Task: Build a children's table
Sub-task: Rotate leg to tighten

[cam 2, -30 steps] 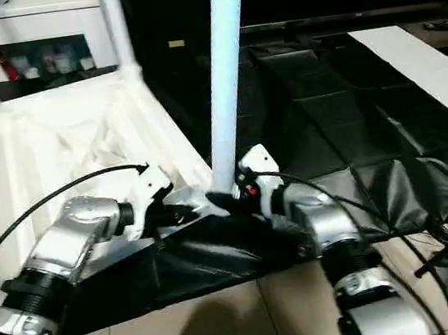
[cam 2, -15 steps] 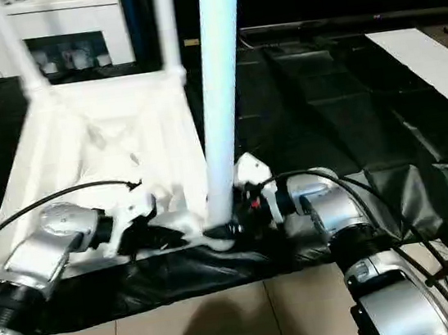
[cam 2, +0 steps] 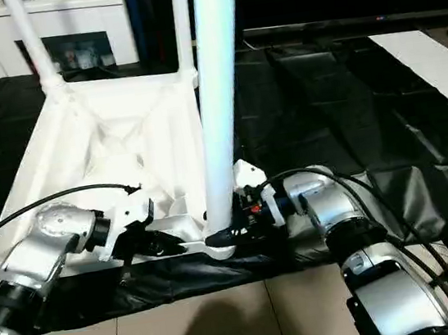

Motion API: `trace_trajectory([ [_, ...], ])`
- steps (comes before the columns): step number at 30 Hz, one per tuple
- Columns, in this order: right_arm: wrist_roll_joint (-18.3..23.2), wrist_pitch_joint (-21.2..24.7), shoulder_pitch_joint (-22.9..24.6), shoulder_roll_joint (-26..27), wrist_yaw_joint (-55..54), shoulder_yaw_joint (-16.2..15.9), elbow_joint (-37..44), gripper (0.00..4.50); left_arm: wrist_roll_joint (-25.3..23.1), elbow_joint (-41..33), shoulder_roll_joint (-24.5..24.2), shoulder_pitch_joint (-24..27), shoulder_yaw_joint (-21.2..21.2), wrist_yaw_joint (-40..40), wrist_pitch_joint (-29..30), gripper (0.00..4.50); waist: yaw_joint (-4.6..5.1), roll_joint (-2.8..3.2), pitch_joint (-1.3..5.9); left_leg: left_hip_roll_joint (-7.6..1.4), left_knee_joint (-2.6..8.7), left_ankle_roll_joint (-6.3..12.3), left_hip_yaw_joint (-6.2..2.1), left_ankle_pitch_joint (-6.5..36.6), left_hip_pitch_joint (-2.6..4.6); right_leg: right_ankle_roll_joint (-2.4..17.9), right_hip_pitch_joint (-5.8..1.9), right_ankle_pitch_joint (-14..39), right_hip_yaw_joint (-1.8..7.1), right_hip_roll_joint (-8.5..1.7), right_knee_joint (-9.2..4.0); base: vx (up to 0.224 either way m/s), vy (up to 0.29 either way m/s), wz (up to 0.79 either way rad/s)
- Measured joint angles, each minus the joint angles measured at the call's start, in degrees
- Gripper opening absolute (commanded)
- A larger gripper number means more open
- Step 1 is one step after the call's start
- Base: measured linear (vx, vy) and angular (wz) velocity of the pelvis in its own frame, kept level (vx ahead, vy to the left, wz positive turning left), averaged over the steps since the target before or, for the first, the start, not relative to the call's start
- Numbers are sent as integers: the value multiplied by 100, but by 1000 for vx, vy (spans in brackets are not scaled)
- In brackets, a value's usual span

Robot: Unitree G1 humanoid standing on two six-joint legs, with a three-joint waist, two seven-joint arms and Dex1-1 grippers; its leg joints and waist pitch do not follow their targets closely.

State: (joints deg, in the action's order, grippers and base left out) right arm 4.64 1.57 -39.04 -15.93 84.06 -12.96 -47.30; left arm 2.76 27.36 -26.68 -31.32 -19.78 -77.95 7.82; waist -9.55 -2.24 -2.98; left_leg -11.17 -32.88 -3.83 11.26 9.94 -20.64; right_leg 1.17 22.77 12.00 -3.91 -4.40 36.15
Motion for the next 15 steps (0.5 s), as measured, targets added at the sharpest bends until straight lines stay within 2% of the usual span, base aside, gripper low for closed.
trace_trajectory([
  [6, 11, 106, 57, 1, 11, 31, 95, 247, 1, 56, 93, -58, 6, 10, 155, 0, -26, 3, 2, 0, -3, 0, 0, 0, 0, 0, -2, 0, 0, 0, 0, 0, 0, 0],
  [9, 59, 179, 156, 36, -182, 248, 102, 247, -29, 119, 196, -102, 44, 142, 348, 0, -29, 11, 4, 0, -9, 0, 0, 0, 5, 1, -9, -1, 2, -2, 4, 0, 0, 0],
  [13, 97, 246, 239, 299, -1294, 615, -18, 247, -160, 266, 390, -211, 185, 820, 597, 0, 47, 10, 4, -2, -9, -13, -1, -8, 47, 6, -35, -11, 3, -2, 10, 0, 0, 0],
  [15, 137, 268, 327, 561, -2201, 884, -47, 242, -268, 324, 575, -217, 288, 1305, 764, 0, 150, 4, 6, -3, -8, -15, -5, -8, 83, -26, -63, 8, 3, -2, 7, 0, 0, 0],
])
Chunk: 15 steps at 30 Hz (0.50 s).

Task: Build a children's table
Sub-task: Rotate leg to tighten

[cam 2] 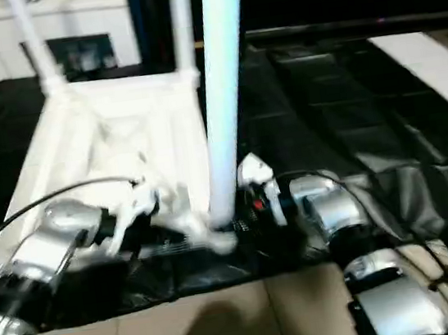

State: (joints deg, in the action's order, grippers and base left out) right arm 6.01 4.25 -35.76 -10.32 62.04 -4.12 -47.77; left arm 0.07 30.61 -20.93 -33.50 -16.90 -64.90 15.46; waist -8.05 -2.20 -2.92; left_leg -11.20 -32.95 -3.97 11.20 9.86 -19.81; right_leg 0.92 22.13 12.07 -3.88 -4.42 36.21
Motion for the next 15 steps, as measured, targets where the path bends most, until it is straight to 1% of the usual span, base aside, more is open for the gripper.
trace_trajectory([
  [2, 16, 13, 21, 199, -696, 179, -16, 240, -55, 32, 163, -19, 71, 362, 112, 0, 90, -3, 1, 0, 1, -2, -4, -1, 10, -4, -2, 2, -1, 0, -13, 0, 0, 0],
  [3, 14, 13, 31, 322, -1137, 278, -22, 237, -113, 39, 282, -26, 108, 582, 178, 0, 148, -7, 2, 1, 0, -3, -8, -1, -4, -4, -6, 2, -1, 0, -18, 0, 0, 0],
  [5, -2, -13, 44, 475, -1658, 385, -23, 235, -178, 39, 408, -31, 130, 851, 230, 0, 195, -4, 5, 3, 2, -3, -10, -1, 8, -4, -8, 2, -1, 0, -23, 0, 0, 0],
  [6, -36, -57, 45, 589, -1967, 430, -29, 235, -219, 44, 458, -31, 148, 1001, 247, 0, 208, -2, 6, 3, 7, -3, -10, -1, 35, -4, -11, 2, -1, 0, -24, 0, 0, 0],
  [7, -109, -120, 45, 768, -2378, 493, -40, 235, -265, 52, 501, -31, 174, 1158, 267, 0, 230, -4, 7, 4, 13, -3, -11, -1, 45, -4, -14, 2, -2, 0, -24, 0, 0, 0],
  [9, -198, -276, 46, 974, -2901, 542, -82, 235, -343, 54, 566, -32, 196, 1321, 284, 0, 250, -7, 8, 7, 21, -4, -14, -1, 62, -6, -18, 3, -2, 0, -27, 0, 0, 0],
  [10, -226, -371, 57, 1030, -3054, 543, -84, 266, -373, 46, 577, -34, 197, 1344, 284, 0, 260, -5, 8, 8, 24, -4, -14, -1, 65, -6, -17, 3, -2, 0, -31, 0, 0, 0],
  [11, -242, -471, 75, 1072, -3141, 543, -82, 284, -380, 42, 579, -35, 197, 1348, 284, 0, 269, -5, 8, 10, 31, -4, -15, -1, 65, -6, -17, 4, -1, 0, -40, 0, 0, 0],
  [12, -223, -574, 83, 1136, -3206, 545, -60, 294, -380, 28, 591, -35, 194, 1328, 284, 0, 271, 0, 9, 14, 40, -4, -14, -1, 64, -6, -17, 4, 0, 0, -52, 0, 0, 0],
  [13, -217, -622, 83, 1171, -3232, 545, -24, 293, -380, 10, 609, -34, 178, 1300, 283, 0, 270, 8, 11, 17, 48, -4, -14, -1, 61, -6, -17, 3, 3, 0, -59, 0, 0, 0],
  [15, -208, -646, 83, 1147, -3174, 545, -12, 314, -379, -42, 613, -28, 127, 1218, 263, 0, 237, 14, 15, 22, 62, -3, -12, -1, 52, -3, -20, -7, 7, 0, -78, 0, 0, 0],
])
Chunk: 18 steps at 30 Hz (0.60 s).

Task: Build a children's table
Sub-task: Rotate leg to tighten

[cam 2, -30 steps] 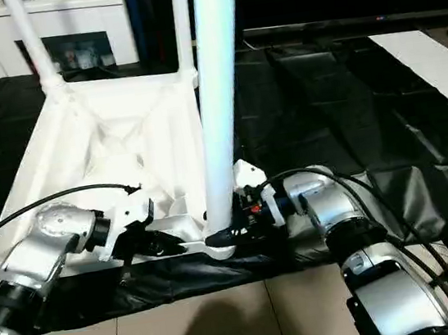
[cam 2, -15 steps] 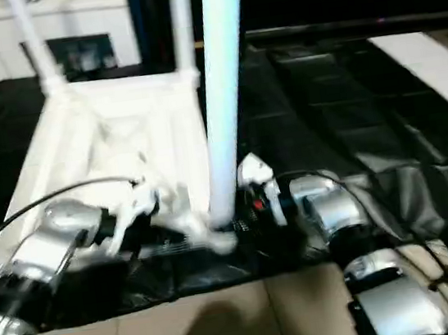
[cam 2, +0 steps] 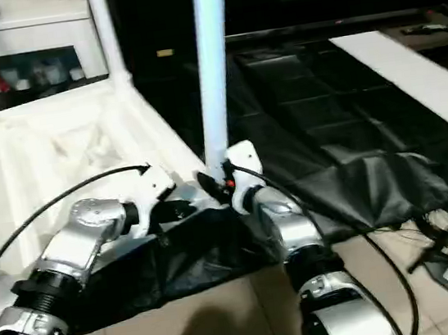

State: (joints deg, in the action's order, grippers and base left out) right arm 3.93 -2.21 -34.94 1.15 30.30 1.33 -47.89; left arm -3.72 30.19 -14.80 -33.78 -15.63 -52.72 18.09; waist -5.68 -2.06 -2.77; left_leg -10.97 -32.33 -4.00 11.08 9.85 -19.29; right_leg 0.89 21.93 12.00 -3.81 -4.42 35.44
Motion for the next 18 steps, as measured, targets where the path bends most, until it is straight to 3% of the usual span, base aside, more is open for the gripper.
trace_trajectory([
  [6, 44, -87, 12, -426, 1159, -173, 45, 362, 74, -35, -119, 29, -10, -394, -247, 0, -46, 24, 7, -1, 39, 9, 3, 7, -40, 24, 23, -35, -8, 4, -25, 0, 0, 0],
  [12, 118, -49, -11, -1115, 3215, -668, 177, 362, 278, -71, -496, 100, -72, -1298, -569, 0, -151, 38, 6, -7, 11, 21, 1, 8, -108, 26, 72, -33, -16, 6, -15, 0, 0, 0],
  [18, 159, 72, -54, -1437, 4500, -948, 236, 348, 350, -154, -731, 170, -210, -1925, -789, 0, -226, 34, 6, -8, -9, 25, 6, 15, -109, 30, 71, -39, -10, 3, -9, 0, 0, 0],
])
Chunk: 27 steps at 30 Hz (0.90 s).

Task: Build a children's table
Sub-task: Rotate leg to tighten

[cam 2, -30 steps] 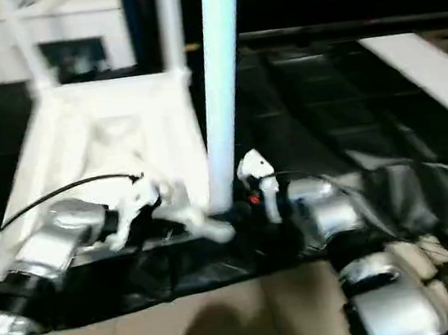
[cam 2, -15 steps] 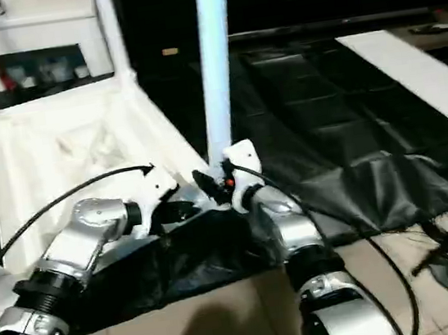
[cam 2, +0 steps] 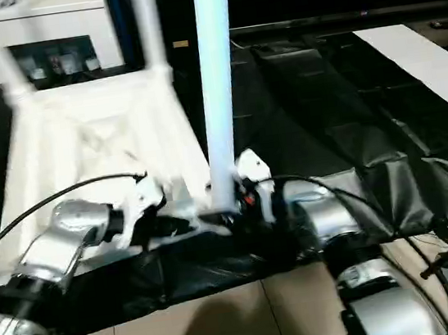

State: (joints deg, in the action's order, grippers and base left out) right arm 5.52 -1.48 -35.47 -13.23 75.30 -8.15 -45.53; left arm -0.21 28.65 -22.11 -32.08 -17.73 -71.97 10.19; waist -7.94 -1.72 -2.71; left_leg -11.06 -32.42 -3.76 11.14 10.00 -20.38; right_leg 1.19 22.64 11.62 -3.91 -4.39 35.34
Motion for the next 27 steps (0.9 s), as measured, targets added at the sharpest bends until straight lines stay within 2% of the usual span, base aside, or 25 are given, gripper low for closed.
trace_trajectory([
  [3, 87, 138, -30, -57, 448, -100, 14, 327, 55, -6, -89, 12, -30, -272, -61, 0, -47, -2, 1, -3, 0, -1, 2, -1, 2, 0, -1, 0, -1, 0, 3, 0, 0, 0],
  [4, 106, 154, -33, -64, 527, -120, 14, 306, 59, -7, -105, 12, -40, -330, -74, 0, -55, -2, 1, -3, -1, -1, 2, -1, 1, 0, 0, 0, -2, 0, 3, 0, 0, 0],
  [7, 118, 297, -93, -106, 907, -224, 15, 295, 68, -4, -160, 13, -86, -567, -164, 0, -65, -4, 1, -3, -2, -1, 3, -1, -2, 0, -1, 0, -1, -1, 1, 0, 0, 0],
  [12, 159, 366, -103, -100, 1158, -294, 21, 246, 74, 22, -179, 11, -113, -763, -231, 0, -85, -4, 2, -3, -2, -1, 5, -1, -4, 0, 0, 0, 0, -2, 1, 0, 0, 0],
  [20, 168, 401, -47, -98, 1110, -286, 142, 232, 109, 92, -154, -7, -83, -760, -154, 0, -88, 3, 6, -3, -3, -1, 5, -1, 0, -1, -1, 0, 0, -2, 5, 0, 0, 0],
  [23, 166, 405, 64, -15, 639, -92, 215, 227, 62, 127, -72, -16, 13, -492, 12, 0, -74, 6, 8, -3, -7, -7, 7, -6, 17, 0, -7, 0, 5, -2, 21, 0, 0, 0],
  [25, 154, 356, 143, 144, -148, 148, 193, 223, 9, 199, 50, -40, 117, -46, 120, 0, -39, 3, 7, -3, -15, -18, 4, -13, 30, -3, -9, 2, 9, -3, 41, 0, 0, 0],
  [27, 98, 245, 167, 321, -1051, 352, 117, 217, -69, 219, 223, -76, 198, 438, 269, 0, 35, 3, 6, -4, -12, -33, 2, -22, 38, -30, -7, 17, 9, -3, 41, 0, 0, 0],
])
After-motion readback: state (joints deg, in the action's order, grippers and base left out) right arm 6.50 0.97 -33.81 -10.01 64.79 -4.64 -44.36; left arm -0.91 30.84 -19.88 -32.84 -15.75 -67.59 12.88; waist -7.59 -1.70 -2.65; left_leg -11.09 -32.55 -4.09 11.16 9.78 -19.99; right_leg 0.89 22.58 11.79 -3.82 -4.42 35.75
